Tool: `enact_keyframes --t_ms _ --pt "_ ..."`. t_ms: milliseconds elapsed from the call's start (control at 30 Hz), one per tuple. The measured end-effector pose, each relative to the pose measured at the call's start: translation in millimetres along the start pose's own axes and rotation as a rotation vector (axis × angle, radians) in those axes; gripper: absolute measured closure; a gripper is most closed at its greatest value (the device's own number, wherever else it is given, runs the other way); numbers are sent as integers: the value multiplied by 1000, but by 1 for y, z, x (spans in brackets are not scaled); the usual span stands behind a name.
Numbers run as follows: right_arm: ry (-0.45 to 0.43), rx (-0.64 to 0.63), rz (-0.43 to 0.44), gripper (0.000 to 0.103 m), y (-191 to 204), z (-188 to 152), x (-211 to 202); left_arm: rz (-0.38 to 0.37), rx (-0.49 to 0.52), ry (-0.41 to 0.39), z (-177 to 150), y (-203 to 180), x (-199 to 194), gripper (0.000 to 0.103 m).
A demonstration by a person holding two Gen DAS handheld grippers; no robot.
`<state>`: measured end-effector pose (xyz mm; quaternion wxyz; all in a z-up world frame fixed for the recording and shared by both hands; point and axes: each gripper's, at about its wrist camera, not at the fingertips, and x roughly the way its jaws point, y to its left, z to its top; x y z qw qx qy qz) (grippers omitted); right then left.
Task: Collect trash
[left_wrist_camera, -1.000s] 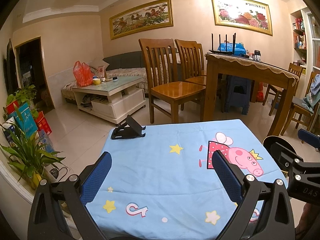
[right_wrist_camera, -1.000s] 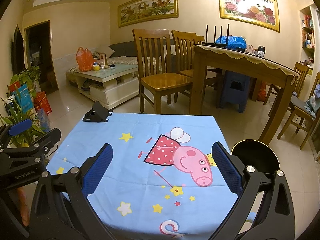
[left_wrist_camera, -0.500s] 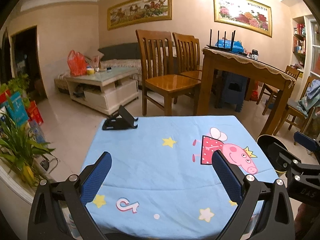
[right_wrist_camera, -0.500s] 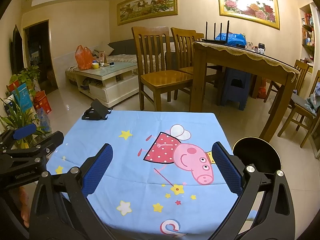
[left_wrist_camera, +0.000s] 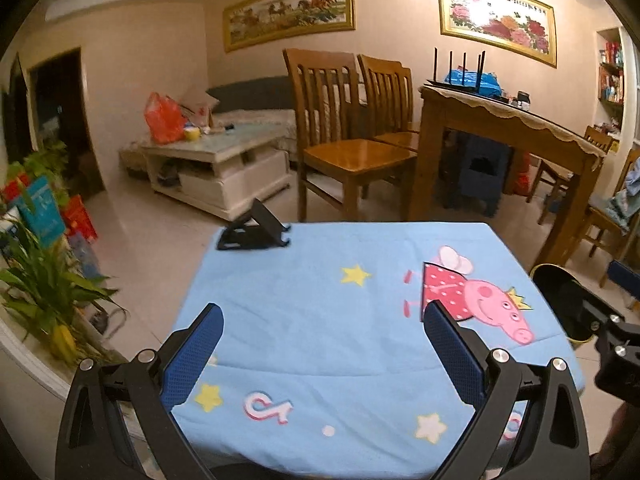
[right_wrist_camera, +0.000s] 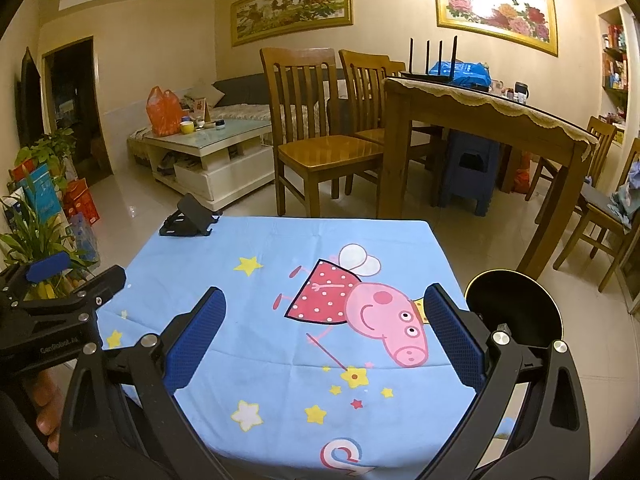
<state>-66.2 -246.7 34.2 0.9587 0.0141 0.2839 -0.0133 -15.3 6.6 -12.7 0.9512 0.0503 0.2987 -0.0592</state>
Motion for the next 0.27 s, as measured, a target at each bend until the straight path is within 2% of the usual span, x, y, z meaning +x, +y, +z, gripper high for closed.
enact_keyframes --t_ms 100,133,267 --pt "1 -4 2 5 0 0 0 75 42 -4 -1 -4 1 6" --pt "2 -7 3 5 0 0 0 79 37 -3 -1 -2 0 6" --pt "4 -17 5 5 1 1 1 34 -8 14 2 7 1 6"
